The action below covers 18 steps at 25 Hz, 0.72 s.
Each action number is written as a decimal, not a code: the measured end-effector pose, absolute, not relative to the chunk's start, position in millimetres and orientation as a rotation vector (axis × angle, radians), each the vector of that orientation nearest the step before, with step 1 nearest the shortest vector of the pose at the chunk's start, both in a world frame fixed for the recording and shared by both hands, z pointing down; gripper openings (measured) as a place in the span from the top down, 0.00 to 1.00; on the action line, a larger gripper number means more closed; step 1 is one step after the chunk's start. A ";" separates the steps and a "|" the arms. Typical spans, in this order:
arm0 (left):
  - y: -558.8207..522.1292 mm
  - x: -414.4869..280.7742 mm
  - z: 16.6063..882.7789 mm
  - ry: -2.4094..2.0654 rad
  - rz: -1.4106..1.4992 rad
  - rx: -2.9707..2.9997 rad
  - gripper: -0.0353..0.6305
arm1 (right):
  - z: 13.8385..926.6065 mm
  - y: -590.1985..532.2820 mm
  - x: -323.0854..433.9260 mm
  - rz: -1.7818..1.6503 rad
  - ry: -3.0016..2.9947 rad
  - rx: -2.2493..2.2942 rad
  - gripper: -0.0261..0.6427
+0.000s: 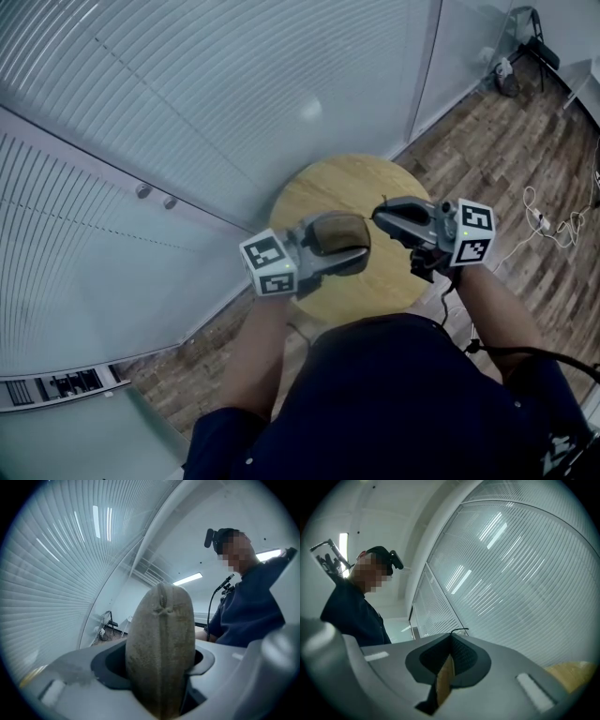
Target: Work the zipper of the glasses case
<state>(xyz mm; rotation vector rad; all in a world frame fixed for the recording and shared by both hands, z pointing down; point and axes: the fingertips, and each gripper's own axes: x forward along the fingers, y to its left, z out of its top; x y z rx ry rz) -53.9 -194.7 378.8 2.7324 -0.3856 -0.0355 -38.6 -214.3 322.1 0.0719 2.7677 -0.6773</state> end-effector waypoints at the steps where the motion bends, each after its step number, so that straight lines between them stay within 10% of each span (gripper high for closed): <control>1: -196.7 -54.8 376.6 -0.394 -0.037 2.732 0.50 | 322.6 -215.0 -38.7 -0.680 2.760 0.064 0.95; 18: -206.6 -63.8 347.9 -0.461 -0.082 2.798 0.50 | 322.2 -214.3 -39.6 -0.679 2.714 0.062 0.95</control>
